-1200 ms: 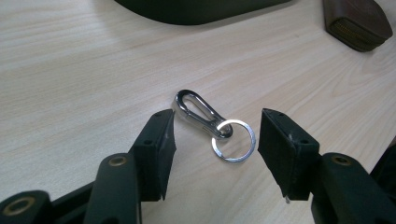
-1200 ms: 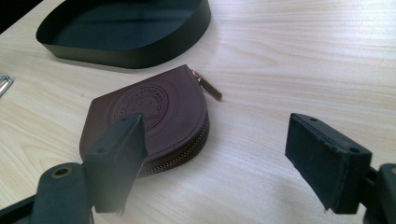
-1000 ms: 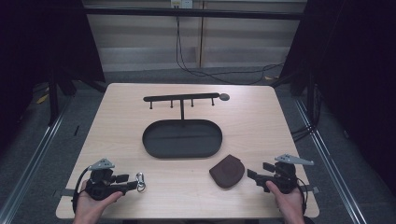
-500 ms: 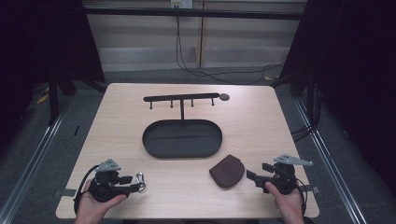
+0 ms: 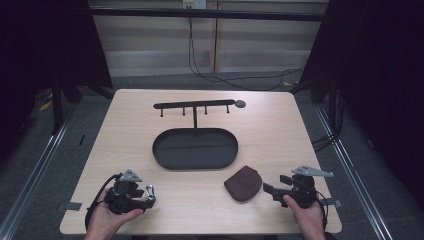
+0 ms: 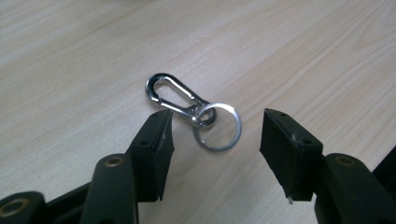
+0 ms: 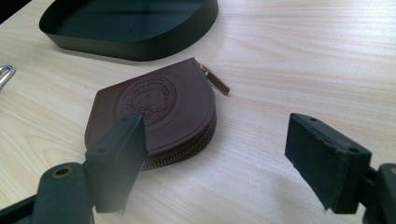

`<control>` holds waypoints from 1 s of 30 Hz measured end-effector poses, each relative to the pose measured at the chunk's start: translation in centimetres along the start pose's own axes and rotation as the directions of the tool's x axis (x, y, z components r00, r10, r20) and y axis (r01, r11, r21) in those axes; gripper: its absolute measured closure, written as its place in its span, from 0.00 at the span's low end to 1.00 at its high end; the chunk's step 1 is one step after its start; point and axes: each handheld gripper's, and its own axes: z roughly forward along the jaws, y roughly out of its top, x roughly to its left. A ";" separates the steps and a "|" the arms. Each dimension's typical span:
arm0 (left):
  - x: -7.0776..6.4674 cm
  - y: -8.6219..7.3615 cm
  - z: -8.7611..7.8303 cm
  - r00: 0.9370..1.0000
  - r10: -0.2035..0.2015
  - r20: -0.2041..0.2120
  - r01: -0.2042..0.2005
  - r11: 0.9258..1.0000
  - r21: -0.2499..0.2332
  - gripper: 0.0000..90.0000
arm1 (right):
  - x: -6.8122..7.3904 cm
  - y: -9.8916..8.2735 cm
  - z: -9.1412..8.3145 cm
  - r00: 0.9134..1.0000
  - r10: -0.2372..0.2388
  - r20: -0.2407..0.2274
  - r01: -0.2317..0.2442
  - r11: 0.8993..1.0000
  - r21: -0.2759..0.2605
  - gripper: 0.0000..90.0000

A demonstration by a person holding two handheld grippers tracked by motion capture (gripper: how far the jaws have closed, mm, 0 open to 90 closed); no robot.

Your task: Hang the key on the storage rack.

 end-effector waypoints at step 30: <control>-0.3 2.3 1.3 0.996 0.082 -0.029 -0.077 0.985 0.157 0.82 | -0.1 0.0 0.1 1.000 0.004 0.005 -0.004 1.000 0.003 0.23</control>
